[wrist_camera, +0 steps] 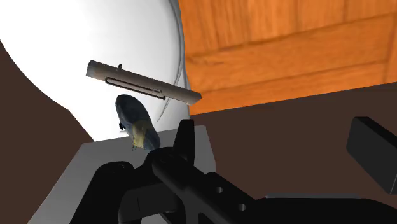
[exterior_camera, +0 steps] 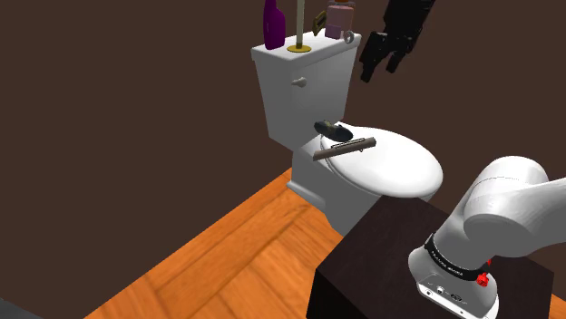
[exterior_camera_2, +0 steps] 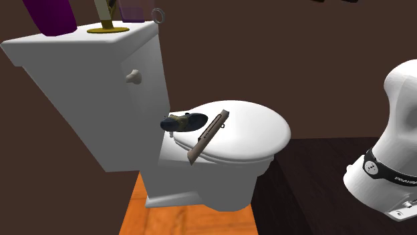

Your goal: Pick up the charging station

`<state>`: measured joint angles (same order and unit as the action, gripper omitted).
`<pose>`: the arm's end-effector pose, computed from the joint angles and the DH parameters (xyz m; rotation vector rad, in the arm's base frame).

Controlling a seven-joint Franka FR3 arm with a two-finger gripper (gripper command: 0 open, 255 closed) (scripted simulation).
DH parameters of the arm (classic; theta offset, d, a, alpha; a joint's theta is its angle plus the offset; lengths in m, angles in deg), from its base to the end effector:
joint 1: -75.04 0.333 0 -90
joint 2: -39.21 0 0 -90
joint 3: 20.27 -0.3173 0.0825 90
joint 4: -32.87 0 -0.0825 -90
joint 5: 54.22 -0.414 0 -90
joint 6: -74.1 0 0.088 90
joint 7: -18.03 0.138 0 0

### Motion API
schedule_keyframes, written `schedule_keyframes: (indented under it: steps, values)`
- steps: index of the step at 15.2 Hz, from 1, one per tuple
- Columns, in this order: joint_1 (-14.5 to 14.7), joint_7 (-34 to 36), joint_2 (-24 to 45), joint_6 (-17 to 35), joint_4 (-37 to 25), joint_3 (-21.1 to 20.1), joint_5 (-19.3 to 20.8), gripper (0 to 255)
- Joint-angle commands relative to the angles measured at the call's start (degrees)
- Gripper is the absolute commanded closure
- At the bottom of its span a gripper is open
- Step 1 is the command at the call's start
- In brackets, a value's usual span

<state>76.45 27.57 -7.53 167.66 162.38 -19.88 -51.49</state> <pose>0.3381 -0.0010 0.6255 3.0938 -0.2302 0.2979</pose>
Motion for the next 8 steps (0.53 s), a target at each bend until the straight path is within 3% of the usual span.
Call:
schedule_keyframes:
  steps: [1, 8]
  values:
    - [0.00, 0.00, 0.00, 0.00, 0.00, 0.00, 0.00, 0]
    - [1.52, -14.00, 1.75, 9.64, 9.51, 7.06, 5.17, 0]
